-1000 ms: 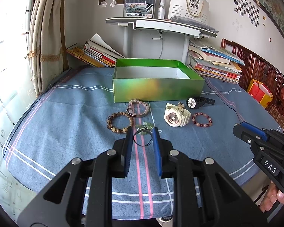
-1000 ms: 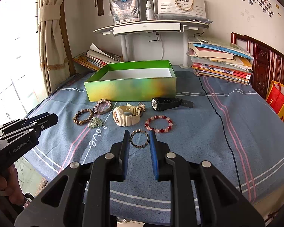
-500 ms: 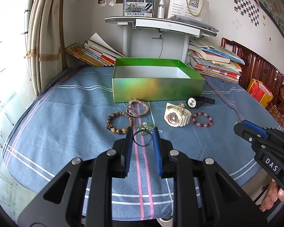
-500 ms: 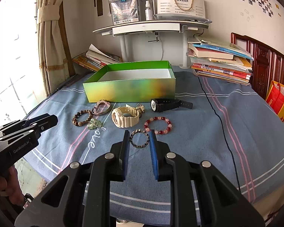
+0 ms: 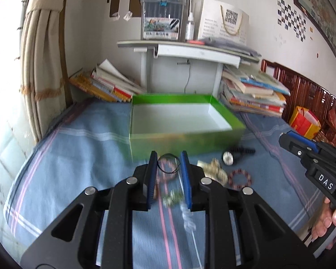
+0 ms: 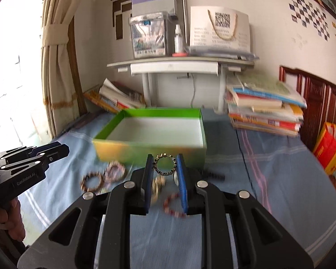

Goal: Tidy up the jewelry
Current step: 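Open both tools over the green box to drop the rings inside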

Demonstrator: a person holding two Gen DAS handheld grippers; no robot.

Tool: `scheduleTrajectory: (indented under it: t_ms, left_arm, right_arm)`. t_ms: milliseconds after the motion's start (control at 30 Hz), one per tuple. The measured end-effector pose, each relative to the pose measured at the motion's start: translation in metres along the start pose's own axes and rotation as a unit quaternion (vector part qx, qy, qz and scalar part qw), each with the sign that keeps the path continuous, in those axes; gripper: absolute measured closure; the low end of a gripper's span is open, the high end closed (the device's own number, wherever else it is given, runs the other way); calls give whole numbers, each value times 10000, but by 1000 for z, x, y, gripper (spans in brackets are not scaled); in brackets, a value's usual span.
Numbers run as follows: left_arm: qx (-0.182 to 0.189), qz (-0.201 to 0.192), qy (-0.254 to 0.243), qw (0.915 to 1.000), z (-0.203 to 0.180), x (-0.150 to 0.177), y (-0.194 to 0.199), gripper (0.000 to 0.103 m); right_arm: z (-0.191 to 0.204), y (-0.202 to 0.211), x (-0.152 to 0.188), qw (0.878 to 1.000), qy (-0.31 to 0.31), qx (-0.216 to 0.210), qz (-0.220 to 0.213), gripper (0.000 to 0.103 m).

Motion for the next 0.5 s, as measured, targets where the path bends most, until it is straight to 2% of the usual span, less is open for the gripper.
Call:
scheduleTrajectory:
  t_ms: [167, 300, 500]
  left_arm:
    - [54, -53, -36, 10000, -4, -44, -32, 82]
    - [78, -12, -72, 9999, -10, -74, -74, 82]
    - [69, 284, -78, 9995, -19, -78, -143, 82]
  right_arm:
    - [-12, -40, -40, 9998, 25, -186, -7, 82]
    - [-23, -79, -60, 9998, 80, -166, 35, 82]
    - [-39, -134, -64, 9998, 24, -147, 143, 82]
Point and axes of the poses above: each gripper's, at about its wrist camera, not at the fingertips, and y roughly against the way its jaws point, z to its left, x to its underside, the point moved 7 cm from there along -y, roughly the way its jaws point, and after that the axes turned 10 degrees about -x, right-handed, at the moved point
